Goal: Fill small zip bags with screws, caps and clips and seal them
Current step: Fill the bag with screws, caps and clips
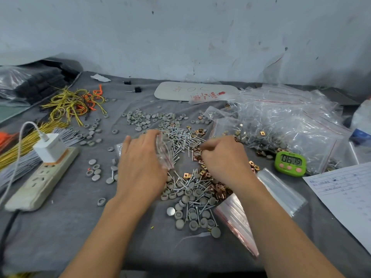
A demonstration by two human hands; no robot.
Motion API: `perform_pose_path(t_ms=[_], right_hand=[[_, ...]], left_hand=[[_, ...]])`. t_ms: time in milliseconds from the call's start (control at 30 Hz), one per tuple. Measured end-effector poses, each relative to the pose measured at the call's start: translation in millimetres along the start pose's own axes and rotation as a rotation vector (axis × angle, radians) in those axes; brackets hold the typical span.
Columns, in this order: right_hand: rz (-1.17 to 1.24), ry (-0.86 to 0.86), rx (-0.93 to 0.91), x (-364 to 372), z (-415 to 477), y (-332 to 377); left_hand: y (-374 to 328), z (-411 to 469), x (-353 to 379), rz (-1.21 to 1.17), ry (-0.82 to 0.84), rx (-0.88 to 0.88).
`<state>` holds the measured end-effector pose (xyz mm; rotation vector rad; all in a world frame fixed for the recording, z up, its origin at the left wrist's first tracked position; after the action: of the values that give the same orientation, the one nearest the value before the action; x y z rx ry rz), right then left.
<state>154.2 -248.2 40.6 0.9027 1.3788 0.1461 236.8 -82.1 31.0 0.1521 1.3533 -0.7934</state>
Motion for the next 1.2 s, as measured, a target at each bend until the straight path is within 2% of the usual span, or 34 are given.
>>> perform_pose_path(t_ms=[67,133,200,267,433,600,833,1033,1200], right_hand=[[-0.289,0.074,0.142,2,2,-17],[-0.394,0.218,0.23,7,3,-28],[-0.459,0.294,0.195,8,3,-30],[-0.484,0.293,0.135,8,5,-28],[-0.417,0.218,0.124,8,9,-27],[-0.383,0.037,0.095,2,10,-21],[-0.418,0.054,0.112,0,6,-15],[-0.21,-0.011,0.103,-4,1,-12],[-0.289,0.012,0.099,-2,1,-15]], left_hand=[[6,2,1,-0.051,0.029,-0.062],[8,3,4,-0.085,0.05,-0.088],[8,3,8,-0.106,0.076,-0.095],[7,5,12,-0.115,0.093,-0.088],[1,9,21,-0.099,0.114,-0.05],[-9,10,27,-0.082,0.127,0.019],[-11,10,28,-0.09,0.166,0.019],[-15,7,26,-0.114,0.169,0.011],[-15,5,22,-0.139,0.175,0.007]])
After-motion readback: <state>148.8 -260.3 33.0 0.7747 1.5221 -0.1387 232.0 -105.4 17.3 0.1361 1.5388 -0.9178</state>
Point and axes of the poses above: each hand's wrist, its own z-axis towards the middle knuckle, its own x-axis out of the palm, y = z × x, the point moved 3 cm from there along z, towards the middle knuckle, and after that the axes turned 15 degrees about y, right-handed, at the moved point
